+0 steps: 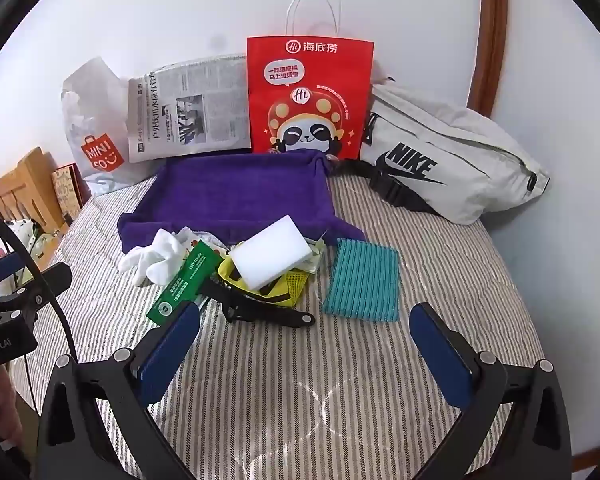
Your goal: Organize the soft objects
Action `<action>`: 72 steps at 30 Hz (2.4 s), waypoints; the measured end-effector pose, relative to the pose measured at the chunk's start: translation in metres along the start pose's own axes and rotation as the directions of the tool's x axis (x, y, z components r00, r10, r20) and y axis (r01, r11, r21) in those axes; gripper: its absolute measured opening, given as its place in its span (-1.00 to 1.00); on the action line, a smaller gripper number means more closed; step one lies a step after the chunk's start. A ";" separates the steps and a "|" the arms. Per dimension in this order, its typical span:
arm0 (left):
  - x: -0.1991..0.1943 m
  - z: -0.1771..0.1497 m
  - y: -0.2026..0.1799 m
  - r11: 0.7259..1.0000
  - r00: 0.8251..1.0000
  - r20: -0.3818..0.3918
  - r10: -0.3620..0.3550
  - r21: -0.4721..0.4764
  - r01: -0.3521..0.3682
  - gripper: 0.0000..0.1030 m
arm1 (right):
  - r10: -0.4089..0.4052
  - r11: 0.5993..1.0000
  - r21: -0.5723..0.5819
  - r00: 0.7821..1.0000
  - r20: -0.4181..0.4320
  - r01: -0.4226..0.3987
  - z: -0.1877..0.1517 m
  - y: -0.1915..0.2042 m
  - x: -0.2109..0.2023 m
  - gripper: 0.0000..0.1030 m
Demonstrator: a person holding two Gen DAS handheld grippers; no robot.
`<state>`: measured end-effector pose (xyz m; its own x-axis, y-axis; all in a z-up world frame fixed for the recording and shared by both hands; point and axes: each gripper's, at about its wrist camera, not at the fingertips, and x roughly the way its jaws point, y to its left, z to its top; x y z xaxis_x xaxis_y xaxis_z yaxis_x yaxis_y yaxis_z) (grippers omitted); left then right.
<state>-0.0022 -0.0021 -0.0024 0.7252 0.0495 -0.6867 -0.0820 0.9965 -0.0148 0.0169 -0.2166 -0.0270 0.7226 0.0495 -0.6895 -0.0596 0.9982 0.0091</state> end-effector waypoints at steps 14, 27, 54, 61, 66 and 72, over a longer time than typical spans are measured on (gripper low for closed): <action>-0.002 0.000 0.000 1.000 1.000 -0.005 0.017 0.014 -0.017 1.00 | 0.008 1.000 0.003 1.000 0.006 -0.008 -0.007 0.003 -0.005 1.00; -0.004 -0.002 0.000 1.000 1.000 -0.006 0.015 0.019 -0.015 1.00 | 0.009 1.000 -0.003 1.000 0.011 -0.009 -0.010 0.007 -0.008 1.00; -0.008 -0.004 -0.005 0.999 1.000 -0.002 0.020 0.025 -0.020 1.00 | 0.013 1.000 -0.004 1.000 0.017 -0.013 -0.011 0.008 -0.012 1.00; -0.008 -0.004 -0.005 0.999 1.000 -0.004 0.020 0.025 -0.020 1.00 | 0.013 1.000 -0.008 1.000 0.017 -0.013 -0.012 0.009 -0.013 1.00; -0.009 -0.004 -0.007 0.999 1.000 -0.005 0.020 0.028 -0.020 1.00 | 0.014 1.000 -0.011 1.000 0.012 -0.014 -0.012 0.010 -0.011 1.00; -0.009 -0.005 -0.007 0.999 1.000 -0.005 0.020 0.028 -0.020 1.00 | 0.015 1.000 -0.012 1.000 0.008 -0.015 -0.012 0.011 -0.009 1.00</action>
<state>-0.0115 -0.0097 0.0007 0.7203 0.0689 -0.6903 -0.0768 0.9969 0.0194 0.0011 -0.2061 -0.0294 0.7269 0.0651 -0.6837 -0.0789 0.9968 0.0111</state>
